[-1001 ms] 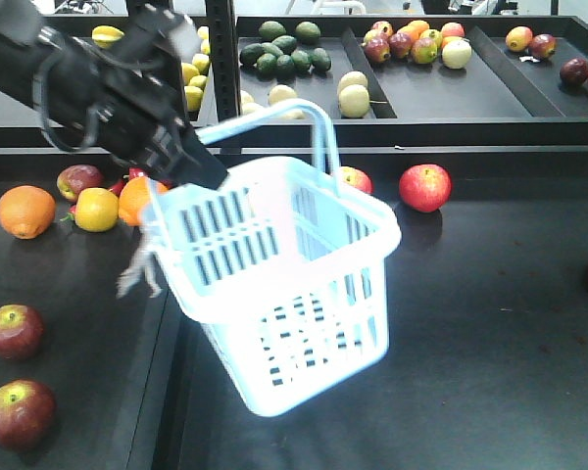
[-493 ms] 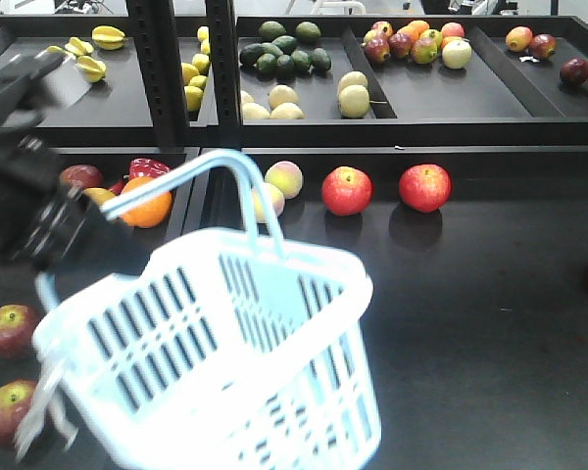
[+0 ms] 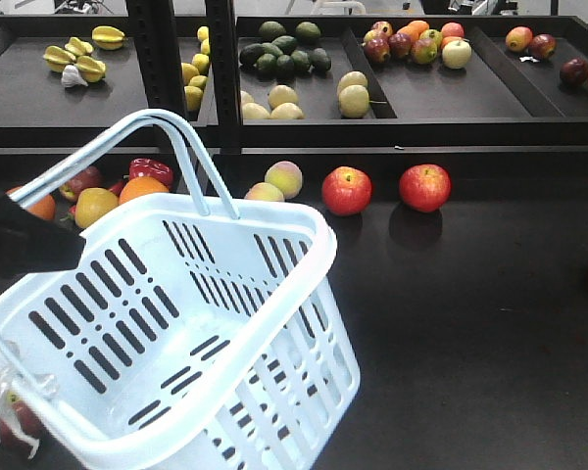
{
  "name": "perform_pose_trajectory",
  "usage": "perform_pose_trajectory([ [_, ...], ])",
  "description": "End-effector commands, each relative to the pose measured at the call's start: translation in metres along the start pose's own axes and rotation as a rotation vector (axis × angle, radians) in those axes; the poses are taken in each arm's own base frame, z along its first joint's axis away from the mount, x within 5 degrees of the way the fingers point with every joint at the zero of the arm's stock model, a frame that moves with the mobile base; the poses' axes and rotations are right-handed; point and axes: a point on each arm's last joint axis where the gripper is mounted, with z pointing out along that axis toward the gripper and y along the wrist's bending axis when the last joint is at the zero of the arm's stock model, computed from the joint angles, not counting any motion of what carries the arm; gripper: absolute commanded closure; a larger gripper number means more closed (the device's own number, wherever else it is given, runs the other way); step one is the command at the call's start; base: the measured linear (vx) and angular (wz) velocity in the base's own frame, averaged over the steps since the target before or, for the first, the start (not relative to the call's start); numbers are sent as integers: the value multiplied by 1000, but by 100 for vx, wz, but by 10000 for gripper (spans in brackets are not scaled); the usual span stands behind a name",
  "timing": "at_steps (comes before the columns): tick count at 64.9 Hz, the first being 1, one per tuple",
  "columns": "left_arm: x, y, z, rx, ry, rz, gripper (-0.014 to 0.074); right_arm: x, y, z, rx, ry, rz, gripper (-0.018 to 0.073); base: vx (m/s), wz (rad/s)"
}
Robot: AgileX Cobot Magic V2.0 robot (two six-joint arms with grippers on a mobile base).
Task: Pick three apples into basket with both arms
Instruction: 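Close the left gripper on the handle and lift the basket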
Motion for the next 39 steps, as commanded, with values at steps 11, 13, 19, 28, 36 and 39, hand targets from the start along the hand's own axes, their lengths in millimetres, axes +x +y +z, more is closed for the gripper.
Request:
perform_pose_trajectory([
  [11,-3,-10,-13,43,-71,-8,604,-3,0,0,3,-69,-7,564,0,0],
  [13,-3,-10,-13,43,-71,-8,604,-3,0,0,3,-69,-7,564,0,0],
  [19,-3,-10,-13,43,-71,-8,604,-3,0,0,3,-69,-7,564,0,0],
  [28,-3,-10,-13,43,-71,-8,604,-3,0,0,3,-69,-7,564,0,0],
  [36,-3,-10,-13,43,-71,-8,604,-3,0,0,3,-69,-7,564,0,0],
  [39,-3,-10,-13,43,-71,-8,604,-3,0,0,3,-70,-7,564,0,0],
])
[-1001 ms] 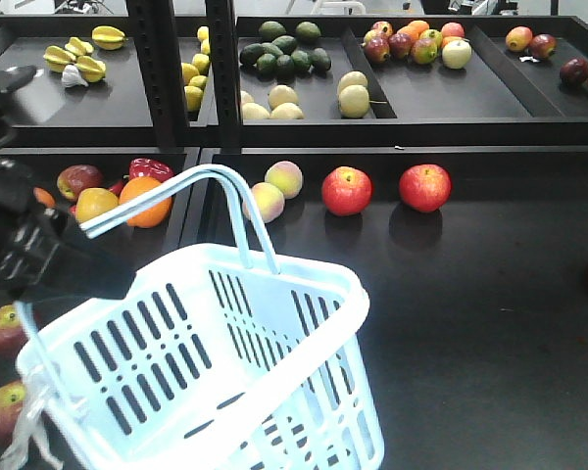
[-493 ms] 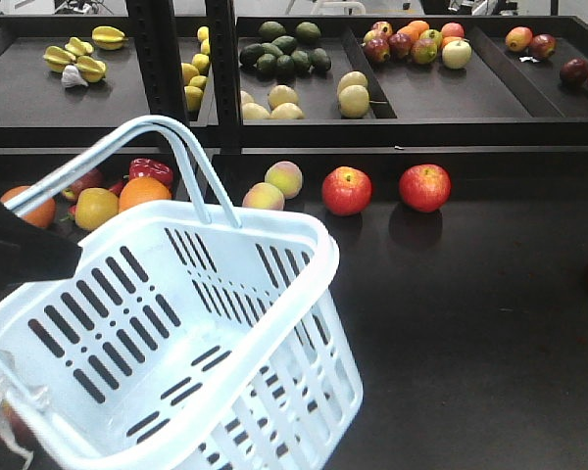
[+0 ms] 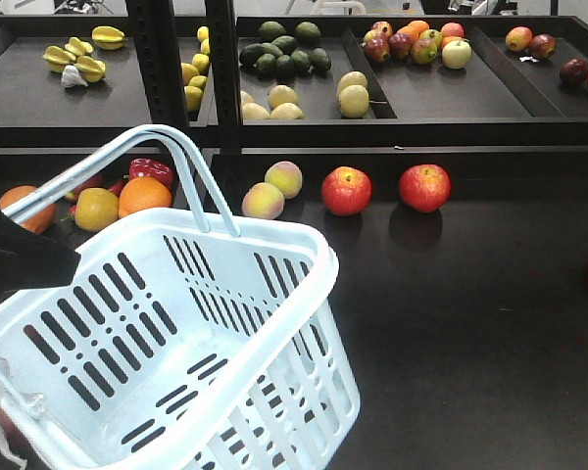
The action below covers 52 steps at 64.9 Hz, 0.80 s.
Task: Pick three apples into basket with both arms
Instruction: 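Close the left gripper on the handle and lift the basket, then drive the base away from the table holding the basket up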
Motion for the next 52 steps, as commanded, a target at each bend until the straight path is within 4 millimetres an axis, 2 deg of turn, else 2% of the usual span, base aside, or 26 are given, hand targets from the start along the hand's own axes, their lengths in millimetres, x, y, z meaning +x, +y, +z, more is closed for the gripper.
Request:
perform_pose_trajectory([
  [1,-8,-8,-10,35,-101,-10,604,-3,0,0,3,-70,-7,564,0,0],
  [27,-8,-8,-10,35,-101,-10,604,-3,0,0,3,-72,-7,564,-1,4],
  [52,-8,-8,-10,35,-101,-10,604,-3,0,0,3,-70,-7,564,-7,28],
])
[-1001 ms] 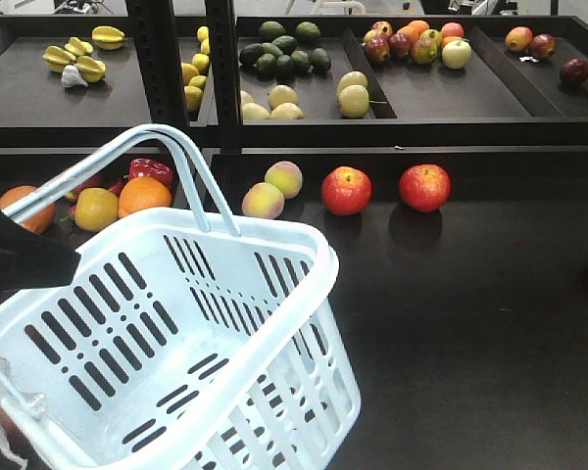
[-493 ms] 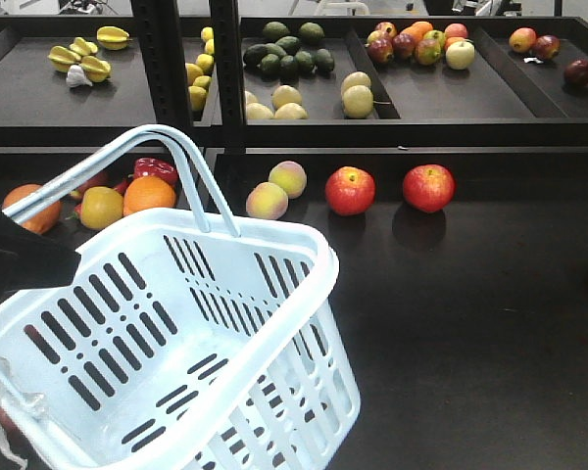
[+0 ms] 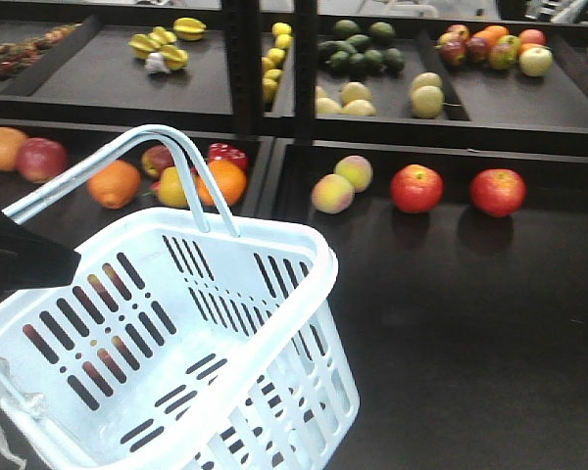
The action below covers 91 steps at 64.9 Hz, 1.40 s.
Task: Pick three apples into basket with both arms
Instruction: 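Drive the base away from the table holding the basket up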
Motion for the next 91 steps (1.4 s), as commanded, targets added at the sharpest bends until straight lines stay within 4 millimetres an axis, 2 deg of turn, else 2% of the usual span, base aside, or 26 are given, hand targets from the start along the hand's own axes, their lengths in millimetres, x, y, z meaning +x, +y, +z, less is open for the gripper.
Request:
perform_pose_trajectory([
  [1,-8,-8,-10,35,-101,-10,604,-3,0,0,3,-70,-7,564,-9,39],
  [91,-8,-8,-10,35,-101,-10,604,-3,0,0,3,-70,-7,564,-14,54],
])
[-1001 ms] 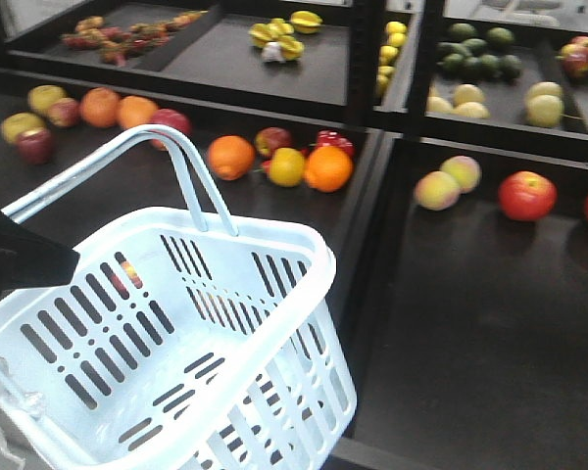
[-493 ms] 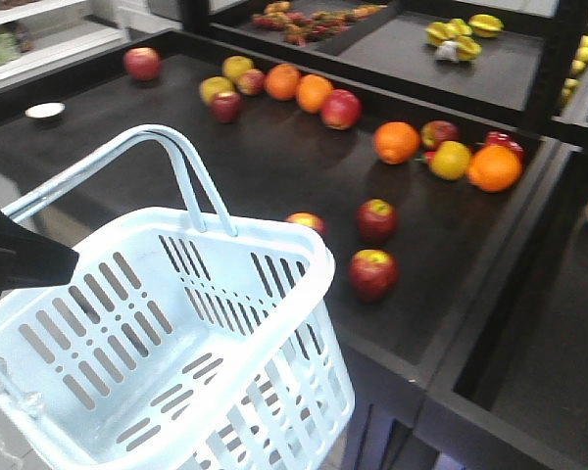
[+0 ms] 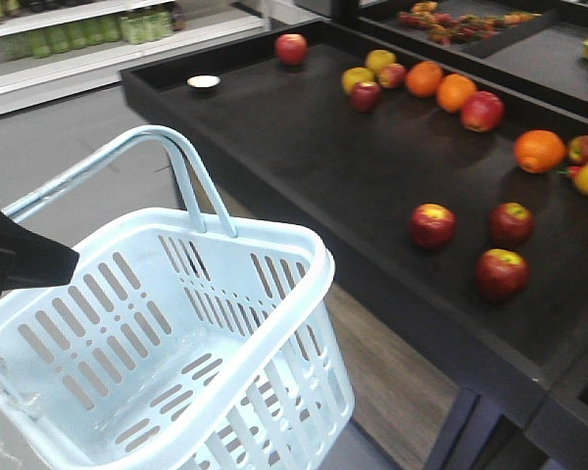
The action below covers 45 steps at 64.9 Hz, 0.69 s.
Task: Pick three apples into basket with both arms
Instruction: 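Drive the base away from the table holding the basket up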
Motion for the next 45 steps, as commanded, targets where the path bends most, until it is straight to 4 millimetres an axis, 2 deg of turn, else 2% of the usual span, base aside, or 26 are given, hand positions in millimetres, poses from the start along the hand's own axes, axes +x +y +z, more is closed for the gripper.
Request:
perform_pose_trajectory([
  [1,-8,-8,-10,36,-102,-10,604,-3,0,0,3,-71,-7,564,-12,51],
  [45,-8,-8,-10,36,-102,-10,604,-3,0,0,3,-72,-7,564,-10,47],
])
